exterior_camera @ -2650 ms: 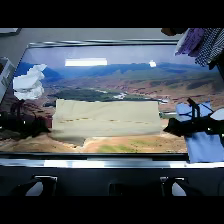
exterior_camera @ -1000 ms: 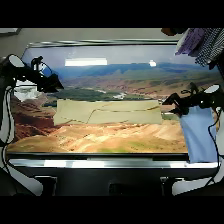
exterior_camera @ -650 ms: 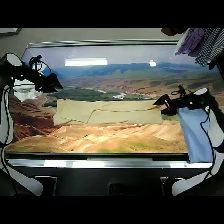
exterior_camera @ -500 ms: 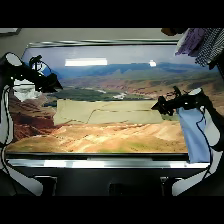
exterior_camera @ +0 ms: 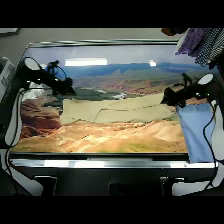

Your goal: Fold the clothes and pants, and hang the long-sleeved shirts on hangers.

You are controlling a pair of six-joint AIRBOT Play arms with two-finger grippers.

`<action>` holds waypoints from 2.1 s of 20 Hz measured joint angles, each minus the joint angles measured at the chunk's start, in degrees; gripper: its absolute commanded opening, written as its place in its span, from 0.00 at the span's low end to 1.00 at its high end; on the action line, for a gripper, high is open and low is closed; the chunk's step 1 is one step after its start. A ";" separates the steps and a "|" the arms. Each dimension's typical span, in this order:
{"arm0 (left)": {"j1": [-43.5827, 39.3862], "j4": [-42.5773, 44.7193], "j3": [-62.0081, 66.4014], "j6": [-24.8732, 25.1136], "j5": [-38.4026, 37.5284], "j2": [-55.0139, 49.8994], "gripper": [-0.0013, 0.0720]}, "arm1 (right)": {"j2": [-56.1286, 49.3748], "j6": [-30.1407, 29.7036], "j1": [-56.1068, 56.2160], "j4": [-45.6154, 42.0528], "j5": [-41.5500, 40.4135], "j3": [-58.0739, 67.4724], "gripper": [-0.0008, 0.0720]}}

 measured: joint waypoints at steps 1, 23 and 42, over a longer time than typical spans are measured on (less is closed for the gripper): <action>-2.56 -2.27 -1.92 -0.52 2.36 -0.15 0.05 | 1.44 1.03 0.00 -1.62 2.05 1.51 0.05; -42.71 -48.33 -3.56 -0.57 45.05 -15.74 0.04 | 18.99 10.38 0.00 -12.81 18.40 12.92 0.05; 1.84 14.64 -3.17 -3.13 -8.63 26.14 0.05 | 7.41 39.80 35.63 -8.48 -6.54 12.92 0.05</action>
